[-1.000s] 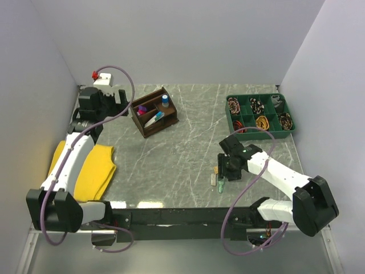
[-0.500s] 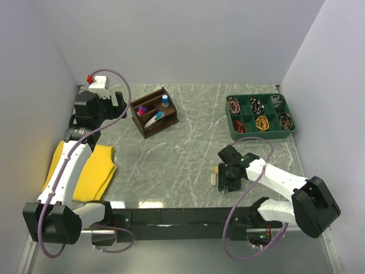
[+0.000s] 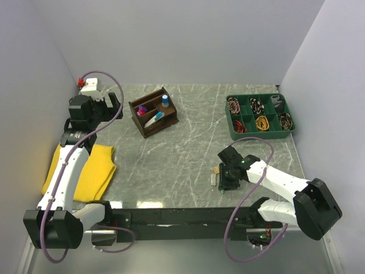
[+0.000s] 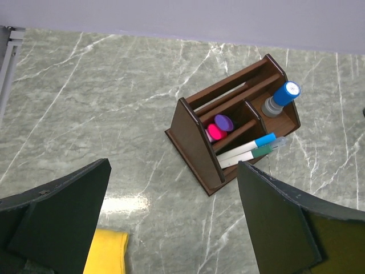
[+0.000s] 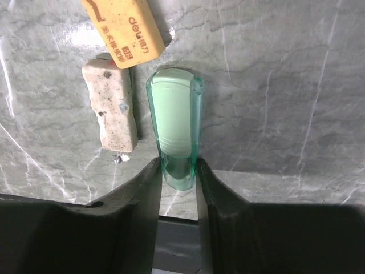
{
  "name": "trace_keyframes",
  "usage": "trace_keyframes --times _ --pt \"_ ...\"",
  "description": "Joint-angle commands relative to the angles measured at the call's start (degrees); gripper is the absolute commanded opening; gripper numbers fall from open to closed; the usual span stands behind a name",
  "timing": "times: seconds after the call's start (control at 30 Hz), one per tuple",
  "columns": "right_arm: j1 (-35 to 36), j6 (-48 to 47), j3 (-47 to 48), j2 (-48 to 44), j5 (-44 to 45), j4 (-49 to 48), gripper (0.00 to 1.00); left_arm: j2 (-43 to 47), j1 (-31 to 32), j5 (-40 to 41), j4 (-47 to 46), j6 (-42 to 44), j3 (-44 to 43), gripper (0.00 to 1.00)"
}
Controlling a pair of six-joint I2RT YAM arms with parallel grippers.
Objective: Sort the stationery into containers
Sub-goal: Pick up the stationery from the center of the board.
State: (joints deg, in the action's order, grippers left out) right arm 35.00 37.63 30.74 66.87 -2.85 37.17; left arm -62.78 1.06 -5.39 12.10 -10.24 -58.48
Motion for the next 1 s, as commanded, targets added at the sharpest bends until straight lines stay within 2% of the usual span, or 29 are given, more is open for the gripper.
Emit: trace_keyframes --times 0.0,0.03,0.07,0.2,0.27,0.33,0.43,0.57,0.73,0.87,0.97 --pt "0.2 0.3 -0.3 2.1 2.2 -1.1 0.19 2.7 -0.9 -1.6 0.0 -1.4 0.0 0.99" --pt "-0.1 0.2 0.0 2.4 2.2 -0.8 0.07 2.8 -0.9 -1.5 0.2 -1.4 -0.2 0.99" --pt "-0.8 -0.4 0.6 2.4 2.4 0.0 0.0 3.1 -0.9 -1.5 0.6 -1.3 -0.7 0.99" --pt "-1.2 -6.8 12.1 -1.1 4.3 8.7 0.0 3.3 -0.9 -3.4 2.1 1.2 -2.4 0.99" --pt "-1.1 -13.3 17.0 -2.3 3.5 10.4 0.0 2.6 -0.9 -5.7 3.1 2.9 -3.8 0.99" --pt "-1.3 -15.1 23.1 -1.2 4.4 12.7 0.0 1.9 -0.9 -6.9 3.5 4.5 -5.1 0.99" --pt "-1.8 -19.9 28.4 2.2 -2.7 9.7 0.0 -0.1 -0.9 -8.3 2.9 4.5 -6.6 1.0" --pt "-1.7 -30.2 35.2 11.4 -10.9 2.2 0.0 -4.0 -2.8 -9.6 2.9 6.2 -8.6 0.99" --pt "-2.6 -46.0 44.5 27.2 -11.1 1.2 0.0 -7.3 -4.7 -6.1 0.8 8.6 -11.3 0.99" --pt "-3.3 -51.0 53.2 33.9 -11.5 -3.0 0.0 -8.8 -7.0 -5.3 0.7 8.7 -12.6 0.99" --pt "-3.4 -51.0 59.9 39.7 -10.8 -2.9 0.0 -10.1 -7.1 -4.5 0.2 9.3 -12.5 0.99"
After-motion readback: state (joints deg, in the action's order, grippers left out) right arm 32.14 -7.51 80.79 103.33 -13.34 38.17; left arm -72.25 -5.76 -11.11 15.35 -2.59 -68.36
